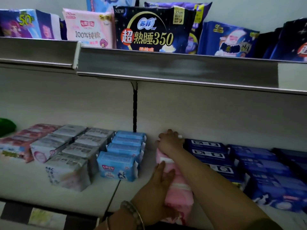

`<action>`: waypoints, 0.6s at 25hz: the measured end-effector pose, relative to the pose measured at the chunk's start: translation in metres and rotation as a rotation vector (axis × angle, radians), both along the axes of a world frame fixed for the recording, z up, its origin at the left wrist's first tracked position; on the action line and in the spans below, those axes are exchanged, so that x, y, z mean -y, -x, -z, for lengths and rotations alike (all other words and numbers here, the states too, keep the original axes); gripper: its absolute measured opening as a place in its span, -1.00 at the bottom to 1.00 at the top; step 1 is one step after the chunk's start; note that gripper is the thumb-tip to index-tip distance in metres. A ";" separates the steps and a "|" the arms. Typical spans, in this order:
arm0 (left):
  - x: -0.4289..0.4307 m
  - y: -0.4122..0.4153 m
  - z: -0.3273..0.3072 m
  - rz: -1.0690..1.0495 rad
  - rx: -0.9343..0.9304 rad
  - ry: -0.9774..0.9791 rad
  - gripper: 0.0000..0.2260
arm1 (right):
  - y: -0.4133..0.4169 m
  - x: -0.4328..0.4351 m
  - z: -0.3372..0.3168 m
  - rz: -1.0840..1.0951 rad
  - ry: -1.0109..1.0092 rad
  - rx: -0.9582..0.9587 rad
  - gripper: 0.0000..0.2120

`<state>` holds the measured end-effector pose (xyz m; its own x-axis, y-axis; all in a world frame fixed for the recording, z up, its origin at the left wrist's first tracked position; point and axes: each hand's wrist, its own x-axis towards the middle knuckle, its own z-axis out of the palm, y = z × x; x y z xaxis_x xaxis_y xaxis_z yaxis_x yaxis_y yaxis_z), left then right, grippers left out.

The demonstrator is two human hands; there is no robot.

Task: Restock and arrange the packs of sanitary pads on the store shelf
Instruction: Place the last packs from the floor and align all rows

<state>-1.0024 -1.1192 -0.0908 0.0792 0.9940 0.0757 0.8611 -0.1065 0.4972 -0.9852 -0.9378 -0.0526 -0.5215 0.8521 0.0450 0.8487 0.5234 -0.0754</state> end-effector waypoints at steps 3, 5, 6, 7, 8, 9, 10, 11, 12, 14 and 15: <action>-0.003 0.001 0.003 -0.003 -0.002 0.007 -0.03 | -0.001 -0.001 0.003 -0.007 0.007 0.010 -0.60; -0.006 0.001 0.003 -0.012 -0.004 0.004 -0.03 | -0.002 0.000 0.003 -0.012 0.013 0.025 -0.59; -0.007 0.002 0.003 -0.023 -0.006 0.008 -0.03 | -0.001 0.001 0.002 -0.011 0.019 0.038 -0.59; -0.008 0.002 0.002 -0.033 -0.015 0.012 -0.05 | -0.001 0.002 0.000 -0.010 0.028 0.055 -0.58; -0.007 0.001 0.000 -0.041 -0.024 0.013 -0.06 | -0.002 0.003 -0.002 -0.010 0.043 0.074 -0.57; -0.007 0.000 -0.002 -0.049 -0.032 0.012 -0.06 | -0.004 0.004 -0.006 -0.017 0.061 0.094 -0.55; -0.005 -0.002 -0.003 -0.060 -0.042 0.011 -0.07 | -0.007 0.005 -0.010 -0.031 0.090 0.108 -0.52; -0.004 -0.003 -0.005 -0.070 -0.054 0.013 -0.07 | -0.012 0.006 -0.014 -0.049 0.122 0.110 -0.48; -0.002 -0.003 -0.006 -0.080 -0.064 0.017 -0.07 | -0.017 0.007 -0.017 -0.070 0.148 0.104 -0.44; -0.001 -0.002 -0.005 -0.086 -0.072 0.025 -0.06 | -0.024 0.014 -0.018 -0.122 0.160 0.091 -0.39; -0.001 -0.002 -0.005 -0.086 -0.056 0.033 -0.04 | -0.027 0.018 -0.014 -0.148 0.162 0.082 -0.39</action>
<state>-1.0001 -1.1177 -0.0862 -0.0031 0.9992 0.0408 0.8930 -0.0156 0.4498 -0.9584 -0.9563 -0.0384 -0.6372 0.7590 -0.1334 0.7706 0.6290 -0.1024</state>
